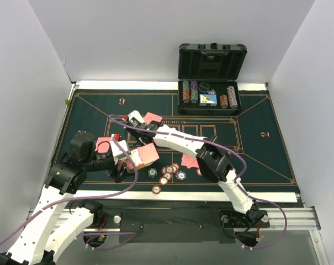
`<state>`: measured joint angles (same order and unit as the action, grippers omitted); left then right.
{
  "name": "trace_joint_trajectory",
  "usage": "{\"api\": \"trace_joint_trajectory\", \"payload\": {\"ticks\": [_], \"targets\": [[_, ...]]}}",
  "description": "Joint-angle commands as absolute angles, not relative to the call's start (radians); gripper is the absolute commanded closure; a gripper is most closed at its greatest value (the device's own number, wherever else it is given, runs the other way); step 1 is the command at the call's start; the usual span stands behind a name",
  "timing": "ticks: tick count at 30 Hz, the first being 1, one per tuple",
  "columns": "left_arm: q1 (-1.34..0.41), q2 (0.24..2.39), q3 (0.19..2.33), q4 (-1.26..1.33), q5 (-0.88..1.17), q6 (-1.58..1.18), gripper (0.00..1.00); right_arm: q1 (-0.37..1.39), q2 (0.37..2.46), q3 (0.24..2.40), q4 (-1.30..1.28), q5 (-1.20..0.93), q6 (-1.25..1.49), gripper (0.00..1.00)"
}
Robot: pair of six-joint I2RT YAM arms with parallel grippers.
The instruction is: Distribute texas hold em gaming equipment
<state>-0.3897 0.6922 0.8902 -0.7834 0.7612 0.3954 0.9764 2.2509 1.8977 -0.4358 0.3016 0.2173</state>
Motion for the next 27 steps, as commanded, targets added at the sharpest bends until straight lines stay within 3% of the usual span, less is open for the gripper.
{"api": "trace_joint_trajectory", "payload": {"ticks": [1, 23, 27], "targets": [[-0.385, 0.686, 0.916, -0.762, 0.799, 0.383, 1.00, 1.012, 2.295, 1.966, -0.489, 0.397, 0.175, 1.00], [-0.383, 0.707, 0.925, -0.755, 0.795, 0.379, 1.00, 1.003, 2.510, 2.126, -0.408, 0.215, 0.245, 0.93], [-0.383, 0.709, 0.920, -0.756, 0.792, 0.383, 1.00, 0.979, 2.508, 2.122, -0.411, 0.186, 0.268, 0.86]]}}
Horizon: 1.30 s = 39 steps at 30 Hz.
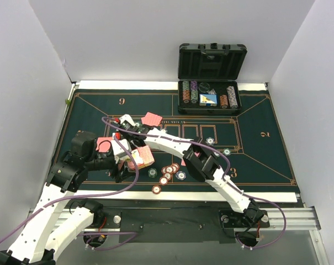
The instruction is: Distribute texas hold em gaming equipment
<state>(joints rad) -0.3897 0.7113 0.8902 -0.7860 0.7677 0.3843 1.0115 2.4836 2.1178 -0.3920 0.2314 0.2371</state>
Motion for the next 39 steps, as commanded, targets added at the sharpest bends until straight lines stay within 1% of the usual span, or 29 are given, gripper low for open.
{"api": "trace_joint_trajectory", "payload": {"ticks": [1, 2, 3, 5, 8, 10, 20, 23, 26, 32, 37, 39], "targets": [[-0.383, 0.712, 0.922, -0.755, 0.792, 0.387, 1.00, 0.977, 2.499, 2.112, -0.402, 0.173, 0.276, 0.77], [-0.383, 0.713, 0.922, -0.753, 0.792, 0.387, 1.00, 0.970, 2.494, 2.093, -0.399, 0.167, 0.278, 0.73], [-0.383, 0.715, 0.919, -0.750, 0.795, 0.387, 1.00, 0.966, 2.485, 2.086, -0.390, 0.152, 0.287, 0.61], [-0.383, 0.715, 0.917, -0.744, 0.795, 0.383, 1.00, 0.950, 2.476, 2.066, -0.382, 0.121, 0.308, 0.50], [-0.383, 0.713, 0.919, -0.742, 0.795, 0.382, 1.00, 0.925, 2.435, 2.002, -0.348, 0.089, 0.342, 0.44], [-0.383, 0.712, 0.923, -0.747, 0.792, 0.383, 1.00, 0.914, 2.408, 1.962, -0.311, 0.054, 0.357, 0.38], [-0.383, 0.706, 0.939, -0.769, 0.787, 0.393, 1.00, 0.917, 2.310, 1.845, -0.282, -0.037, 0.390, 0.32], [-0.383, 0.704, 0.937, -0.767, 0.790, 0.391, 1.00, 0.934, 2.284, 1.789, -0.275, -0.029, 0.390, 0.31], [-0.383, 0.701, 0.936, -0.765, 0.793, 0.388, 1.00, 0.950, 2.237, 1.730, -0.236, 0.024, 0.390, 0.30], [-0.383, 0.695, 0.943, -0.776, 0.790, 0.393, 1.00, 0.950, 2.129, 1.612, -0.154, 0.084, 0.428, 0.31], [-0.383, 0.689, 0.948, -0.781, 0.787, 0.396, 1.00, 0.948, 2.062, 1.491, -0.085, 0.009, 0.494, 0.37], [-0.383, 0.687, 0.943, -0.785, 0.784, 0.400, 1.00, 0.946, 2.021, 1.428, -0.055, -0.040, 0.514, 0.38]]}}
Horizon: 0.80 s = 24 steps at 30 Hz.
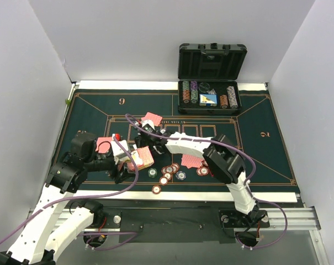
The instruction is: Distribute texas hold em gaming equipment
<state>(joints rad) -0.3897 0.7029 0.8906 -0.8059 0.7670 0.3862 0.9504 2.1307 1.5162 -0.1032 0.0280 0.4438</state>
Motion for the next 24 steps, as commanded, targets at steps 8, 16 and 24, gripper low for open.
{"api": "trace_joint_trajectory", "payload": {"ticks": [8, 16, 24], "targets": [[-0.383, 0.681, 0.923, -0.781, 0.796, 0.408, 1.00, 0.819, 1.690, 1.230, 0.021, -0.178, 0.620, 0.23], [-0.383, 0.687, 0.902, -0.770, 0.799, 0.411, 1.00, 0.606, 1.404, 1.113, 0.039, -0.366, 0.771, 0.15], [-0.385, 0.709, 0.884, -0.758, 0.802, 0.423, 1.00, 0.624, 1.243, 0.957, 0.299, -0.621, 0.965, 0.06]]}}
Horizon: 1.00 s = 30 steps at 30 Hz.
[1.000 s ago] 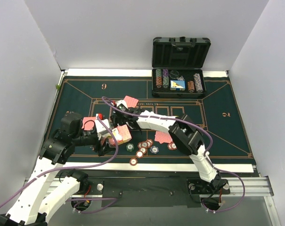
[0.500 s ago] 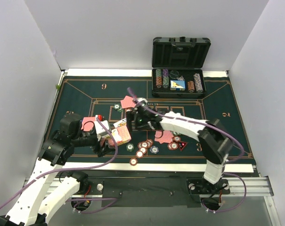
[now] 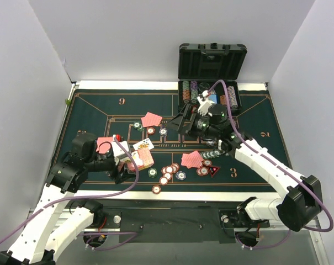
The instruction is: Distribute texas hold em gaming equipment
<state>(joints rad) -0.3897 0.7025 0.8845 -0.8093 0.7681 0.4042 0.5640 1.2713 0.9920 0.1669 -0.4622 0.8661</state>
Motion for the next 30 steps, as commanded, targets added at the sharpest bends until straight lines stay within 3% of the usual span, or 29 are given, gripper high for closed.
{"api": "trace_joint_trajectory", "payload": {"ticks": [1, 11, 30], "targets": [[-0.385, 0.713, 0.881, -0.758, 0.802, 0.426, 1.00, 0.655, 1.243, 0.954, 0.302, -0.624, 0.963, 0.06], [-0.385, 0.753, 0.891, -0.767, 0.798, 0.456, 1.00, 0.805, 1.299, 0.920, 0.434, -0.607, 1.019, 0.09], [-0.385, 0.770, 0.923, -0.736, 0.795, 0.437, 1.00, 0.847, 1.371, 0.870, 0.448, -0.634, 1.022, 0.38]]}}
